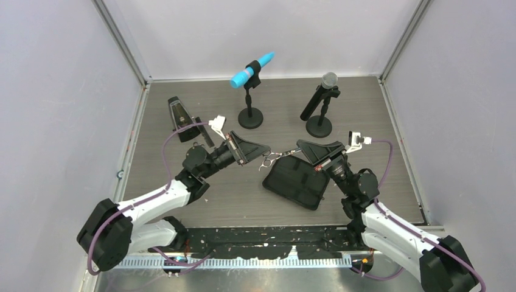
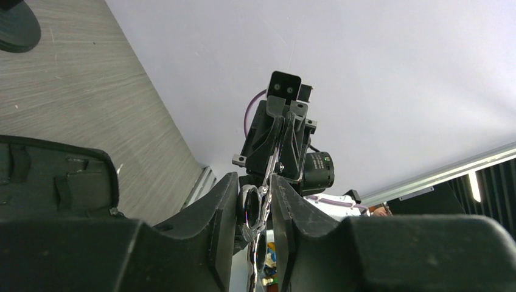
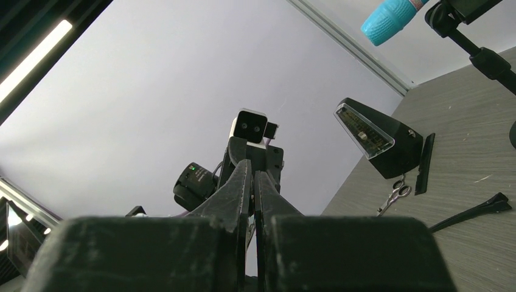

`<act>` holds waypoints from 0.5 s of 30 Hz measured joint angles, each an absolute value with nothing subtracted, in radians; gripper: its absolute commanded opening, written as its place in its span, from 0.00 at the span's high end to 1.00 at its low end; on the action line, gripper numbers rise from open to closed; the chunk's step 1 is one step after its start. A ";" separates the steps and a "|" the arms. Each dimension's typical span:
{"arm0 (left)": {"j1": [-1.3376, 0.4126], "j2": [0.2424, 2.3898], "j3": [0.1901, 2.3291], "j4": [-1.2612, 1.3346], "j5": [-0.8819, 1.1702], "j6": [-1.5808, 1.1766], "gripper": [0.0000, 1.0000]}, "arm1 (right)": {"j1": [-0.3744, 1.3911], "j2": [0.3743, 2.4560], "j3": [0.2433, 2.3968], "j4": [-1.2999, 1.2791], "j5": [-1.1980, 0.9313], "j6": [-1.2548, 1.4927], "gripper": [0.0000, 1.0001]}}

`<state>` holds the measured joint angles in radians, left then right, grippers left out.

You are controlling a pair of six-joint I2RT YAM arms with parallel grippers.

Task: Sort the hair-cutting tools
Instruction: Pick up the scissors from the center of the board.

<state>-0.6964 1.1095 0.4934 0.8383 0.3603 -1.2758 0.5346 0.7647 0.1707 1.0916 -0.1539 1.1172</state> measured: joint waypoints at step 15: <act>-0.712 1.149 0.493 0.904 0.408 -1.298 1.00 | 0.534 0.780 0.168 1.100 -0.148 1.129 0.84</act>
<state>-0.7116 1.1488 0.4934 0.9039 0.4080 -1.2976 0.5343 0.7795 0.1680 1.1000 -0.1478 1.1294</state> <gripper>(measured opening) 0.040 0.070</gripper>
